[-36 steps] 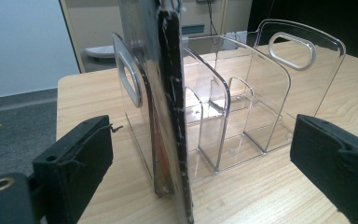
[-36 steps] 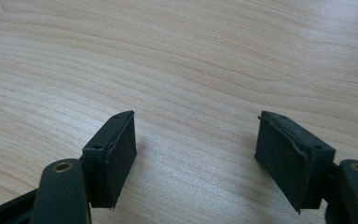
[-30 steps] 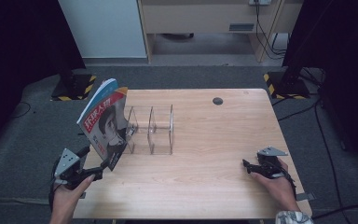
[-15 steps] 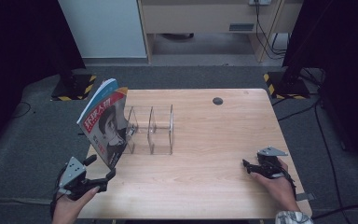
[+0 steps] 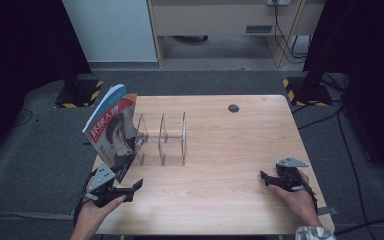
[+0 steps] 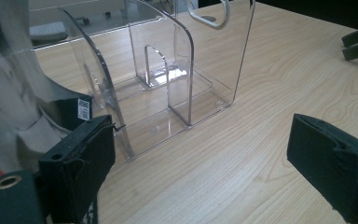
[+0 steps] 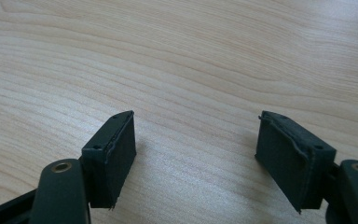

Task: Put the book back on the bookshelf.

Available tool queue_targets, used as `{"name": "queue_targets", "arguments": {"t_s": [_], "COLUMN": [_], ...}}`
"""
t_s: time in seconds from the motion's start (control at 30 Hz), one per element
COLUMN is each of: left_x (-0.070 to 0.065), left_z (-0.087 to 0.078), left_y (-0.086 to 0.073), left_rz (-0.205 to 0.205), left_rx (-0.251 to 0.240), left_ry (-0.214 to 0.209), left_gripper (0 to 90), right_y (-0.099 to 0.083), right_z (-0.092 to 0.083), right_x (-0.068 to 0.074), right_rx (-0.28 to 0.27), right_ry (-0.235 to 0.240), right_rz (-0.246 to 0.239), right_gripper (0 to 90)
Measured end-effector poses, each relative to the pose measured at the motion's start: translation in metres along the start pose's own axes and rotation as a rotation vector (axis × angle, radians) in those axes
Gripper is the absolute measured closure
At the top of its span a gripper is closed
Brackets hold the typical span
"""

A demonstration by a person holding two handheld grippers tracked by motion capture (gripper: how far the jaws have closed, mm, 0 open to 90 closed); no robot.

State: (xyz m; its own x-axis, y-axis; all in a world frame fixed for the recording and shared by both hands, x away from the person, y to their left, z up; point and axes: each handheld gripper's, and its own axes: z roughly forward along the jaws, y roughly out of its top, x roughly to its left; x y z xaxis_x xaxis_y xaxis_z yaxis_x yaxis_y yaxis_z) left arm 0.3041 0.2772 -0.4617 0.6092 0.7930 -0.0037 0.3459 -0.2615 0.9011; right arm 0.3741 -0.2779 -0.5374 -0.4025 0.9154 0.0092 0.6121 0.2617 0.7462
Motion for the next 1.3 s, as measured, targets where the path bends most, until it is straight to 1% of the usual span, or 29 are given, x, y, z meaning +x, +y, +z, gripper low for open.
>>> {"name": "queue_targets", "arguments": {"t_s": [0.23, 0.37, 0.53, 0.7, 0.77, 0.83, 0.87, 0.93, 1.07, 1.27, 1.3], "left_x": [0.0, 0.0, -0.003, -0.009, -0.011, -0.014, -0.015, -0.018, -0.024, -0.034, -0.037], "left_z": [0.013, 0.02, 0.029, 0.039, 0.044, 0.048, 0.051, 0.055, 0.065, 0.08, 0.083], "left_y": [0.002, 0.005, 0.009, 0.013, 0.014, 0.016, 0.016, 0.018, 0.021, 0.024, 0.025], "left_rz": [0.01, 0.006, 0.013, 0.014, 0.017, 0.026, 0.025, 0.029, 0.025, 0.038, 0.034], "left_rx": [0.021, 0.024, 0.035, 0.041, 0.044, 0.051, 0.054, 0.055, 0.056, 0.077, 0.078], "left_ry": [-0.003, -0.007, -0.017, -0.034, -0.054, -0.06, -0.065, -0.072, -0.087, -0.112, -0.115], "left_gripper": [7.0, 6.8, 5.9, 5.0, 4.0, 3.7, 3.7, 3.7, 3.8, 3.8, 3.8], "right_y": [0.0, 0.0, 0.0, 0.001, 0.001, 0.001, 0.001, 0.002, 0.002, 0.002, 0.002], "right_z": [0.0, 0.0, 0.0, 0.001, 0.002, 0.003, 0.003, 0.003, 0.004, 0.004, 0.004], "right_x": [0.0, 0.0, 0.0, 0.001, 0.001, 0.001, 0.001, 0.001, 0.001, 0.001, 0.001], "right_rx": [0.0, 0.001, 0.006, 0.016, 0.02, 0.023, 0.028, 0.034, 0.036, 0.038, 0.038], "right_ry": [0.001, 0.002, 0.004, 0.006, 0.005, 0.0, -0.004, -0.001, -0.007, -0.008, -0.007], "right_rz": [0.002, 0.002, 0.003, -0.004, -0.009, -0.004, 0.008, 0.008, 0.007, 0.0, 0.0], "right_gripper": [28.1, 27.8, 24.9, 20.0, 17.1, 13.9, 12.5, 10.9, 9.0, 8.2, 8.2]}}
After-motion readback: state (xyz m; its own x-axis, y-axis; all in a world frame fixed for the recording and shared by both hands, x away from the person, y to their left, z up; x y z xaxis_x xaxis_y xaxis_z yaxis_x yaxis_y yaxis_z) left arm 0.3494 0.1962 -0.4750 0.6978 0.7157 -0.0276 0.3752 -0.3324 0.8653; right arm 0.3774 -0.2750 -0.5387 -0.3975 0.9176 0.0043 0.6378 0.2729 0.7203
